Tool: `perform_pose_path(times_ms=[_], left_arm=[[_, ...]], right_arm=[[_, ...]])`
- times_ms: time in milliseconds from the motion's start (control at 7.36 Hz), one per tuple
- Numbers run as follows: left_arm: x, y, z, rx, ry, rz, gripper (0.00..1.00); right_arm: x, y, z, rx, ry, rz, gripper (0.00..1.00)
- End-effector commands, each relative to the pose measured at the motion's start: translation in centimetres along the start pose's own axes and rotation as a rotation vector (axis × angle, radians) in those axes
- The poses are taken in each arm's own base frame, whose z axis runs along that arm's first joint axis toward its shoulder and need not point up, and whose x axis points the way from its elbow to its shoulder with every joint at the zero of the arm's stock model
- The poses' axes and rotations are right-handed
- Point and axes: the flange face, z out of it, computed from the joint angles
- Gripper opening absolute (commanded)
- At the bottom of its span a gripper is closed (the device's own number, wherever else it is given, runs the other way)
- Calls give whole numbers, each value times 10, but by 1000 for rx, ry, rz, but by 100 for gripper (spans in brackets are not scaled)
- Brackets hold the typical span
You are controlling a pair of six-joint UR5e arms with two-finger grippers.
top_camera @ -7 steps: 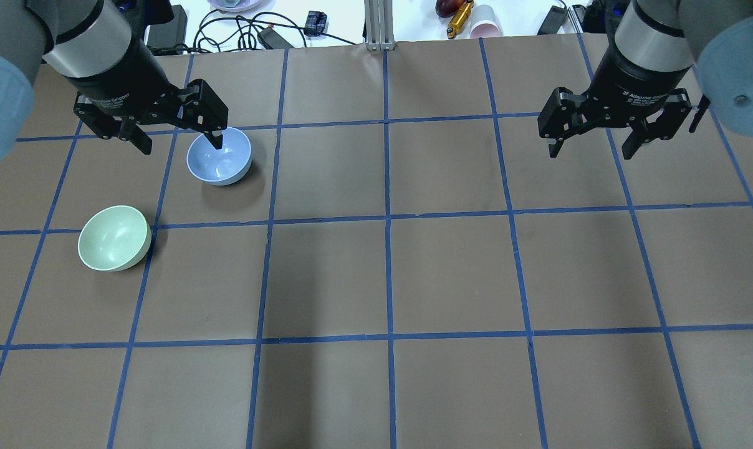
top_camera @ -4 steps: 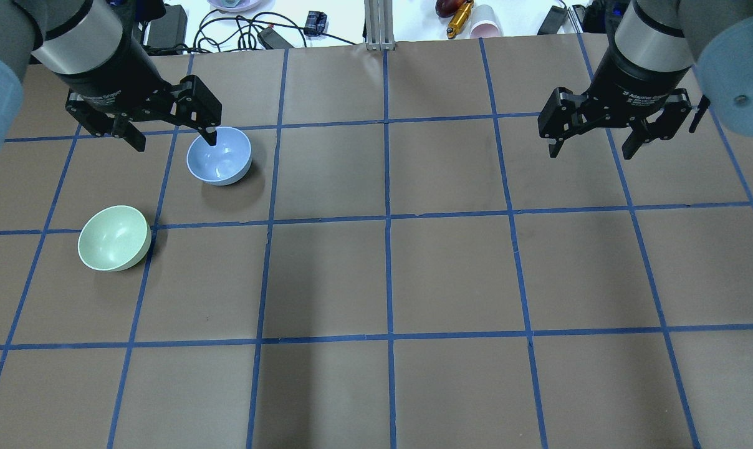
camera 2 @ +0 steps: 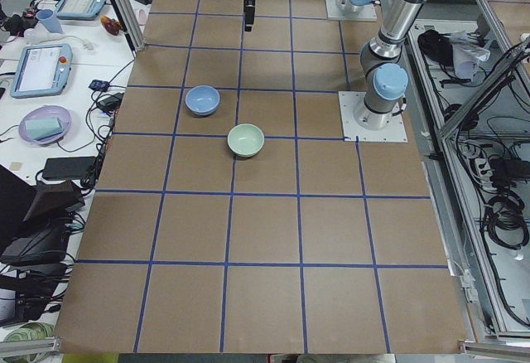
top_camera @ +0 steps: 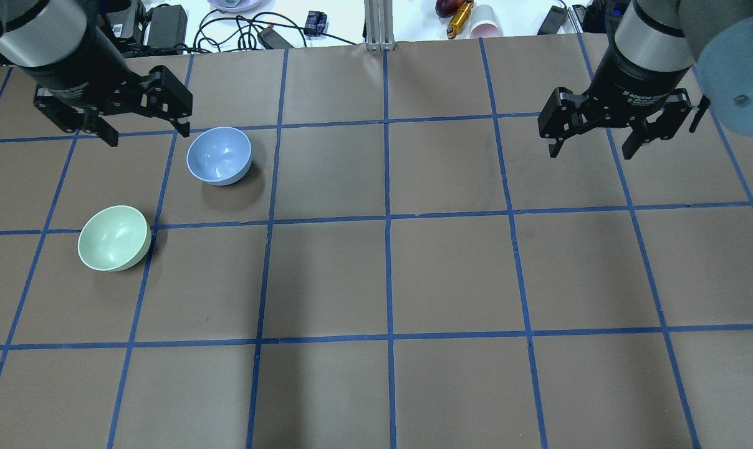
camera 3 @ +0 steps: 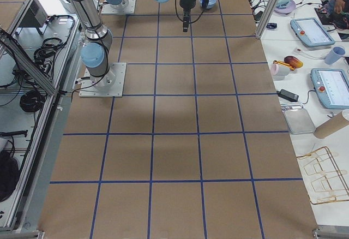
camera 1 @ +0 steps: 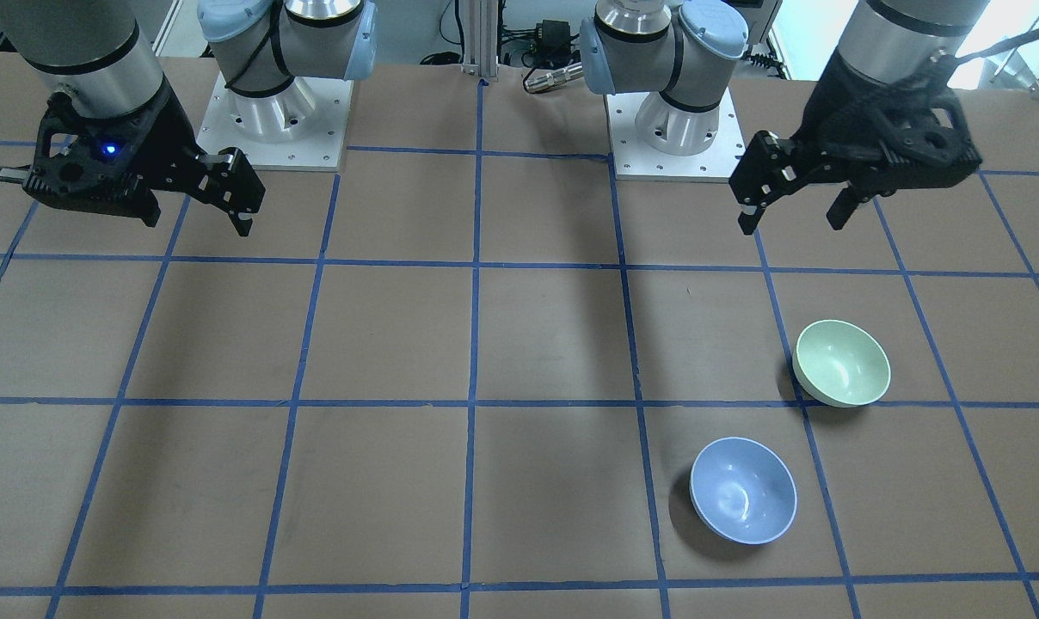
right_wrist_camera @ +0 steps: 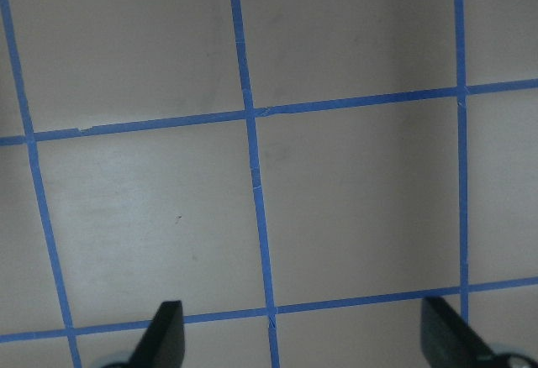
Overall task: Stack green bowl on blue bowl
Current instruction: 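Move the left gripper away from the blue bowl toward the green bowl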
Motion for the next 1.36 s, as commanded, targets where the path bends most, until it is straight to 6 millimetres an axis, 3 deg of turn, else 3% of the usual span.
perform_pose_path(times_ms=[0,272,408,680,816,1223], left_arm=[[-56,-10,4,-8,-16,-1,100],[-144,-18,28,-52,-8,13,100],[-179,-22,51,-84,6,11,100],[-206,-39,109,-57,-12,32,100],[-227,-37,144,-78,2,2,100],[-246,-35,239,-83,5,23,100]], right_arm=[[0,0,0,0,0,0,100],[0,0,0,0,-1,0,100],[0,0,0,0,0,0,100],[0,0,0,0,0,0,100],[0,0,0,0,0,0,100],[0,0,0,0,0,0,100]])
